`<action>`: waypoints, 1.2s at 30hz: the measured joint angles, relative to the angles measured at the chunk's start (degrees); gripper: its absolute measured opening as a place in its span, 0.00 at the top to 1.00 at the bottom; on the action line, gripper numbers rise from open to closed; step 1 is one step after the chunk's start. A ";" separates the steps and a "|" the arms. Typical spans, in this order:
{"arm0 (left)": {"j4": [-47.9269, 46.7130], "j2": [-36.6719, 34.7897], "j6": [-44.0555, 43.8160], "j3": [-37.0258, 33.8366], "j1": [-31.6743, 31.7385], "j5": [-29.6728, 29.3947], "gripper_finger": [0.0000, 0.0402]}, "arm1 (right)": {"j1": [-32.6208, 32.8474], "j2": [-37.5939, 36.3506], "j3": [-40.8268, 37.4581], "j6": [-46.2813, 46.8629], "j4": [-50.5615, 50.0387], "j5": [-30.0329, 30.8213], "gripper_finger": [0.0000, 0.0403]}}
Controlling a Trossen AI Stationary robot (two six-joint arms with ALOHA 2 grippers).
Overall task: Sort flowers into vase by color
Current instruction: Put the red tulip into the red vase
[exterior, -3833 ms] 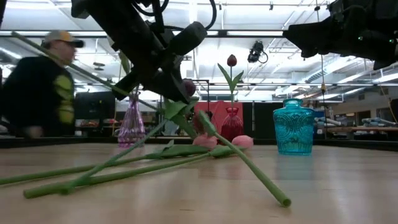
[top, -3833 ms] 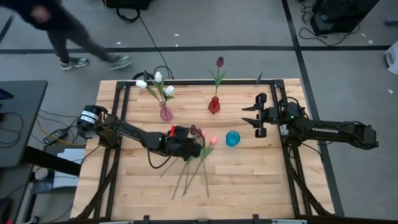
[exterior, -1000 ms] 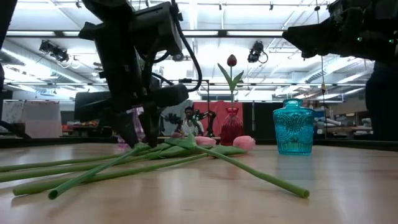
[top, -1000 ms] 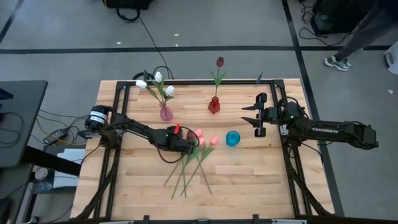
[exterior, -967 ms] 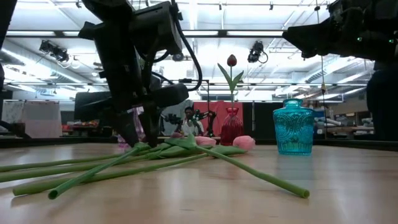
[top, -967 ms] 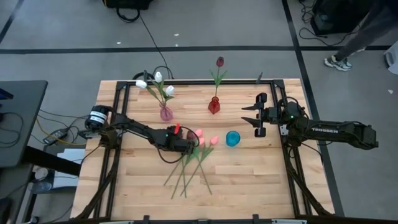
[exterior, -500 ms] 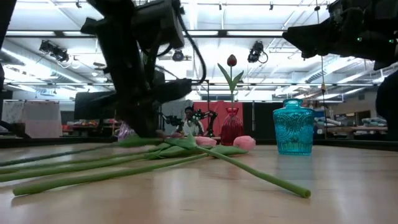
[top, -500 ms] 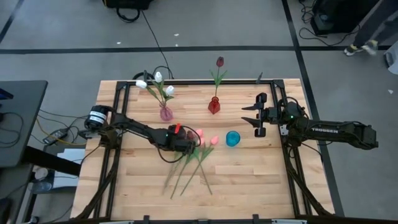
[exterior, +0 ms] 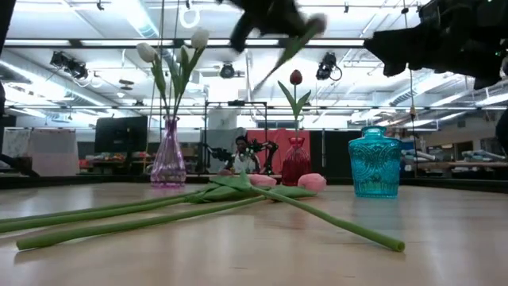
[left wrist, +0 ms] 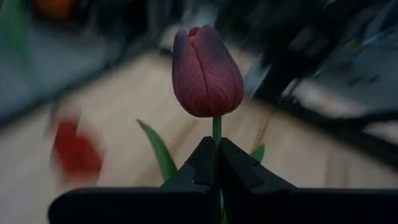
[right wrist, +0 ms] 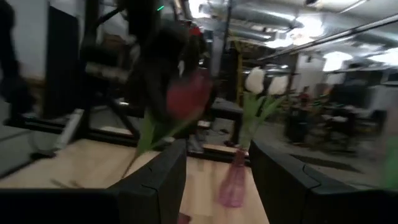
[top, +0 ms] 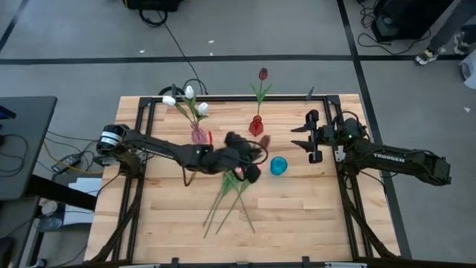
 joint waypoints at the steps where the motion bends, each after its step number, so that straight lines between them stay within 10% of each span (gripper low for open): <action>1: 4.32 0.00 4.03 0.00 0.25 0.86 0.96 | -0.90 -0.03 0.03 0.89 -0.37 -1.63 0.54; 23: 52.55 9.57 26.55 -0.04 8.57 19.19 0.96 | -11.39 0.12 0.10 7.13 0.76 -12.62 0.54; 36: 61.60 9.75 25.34 0.02 9.36 21.80 0.96 | -11.44 0.12 0.10 6.68 0.55 -12.53 0.54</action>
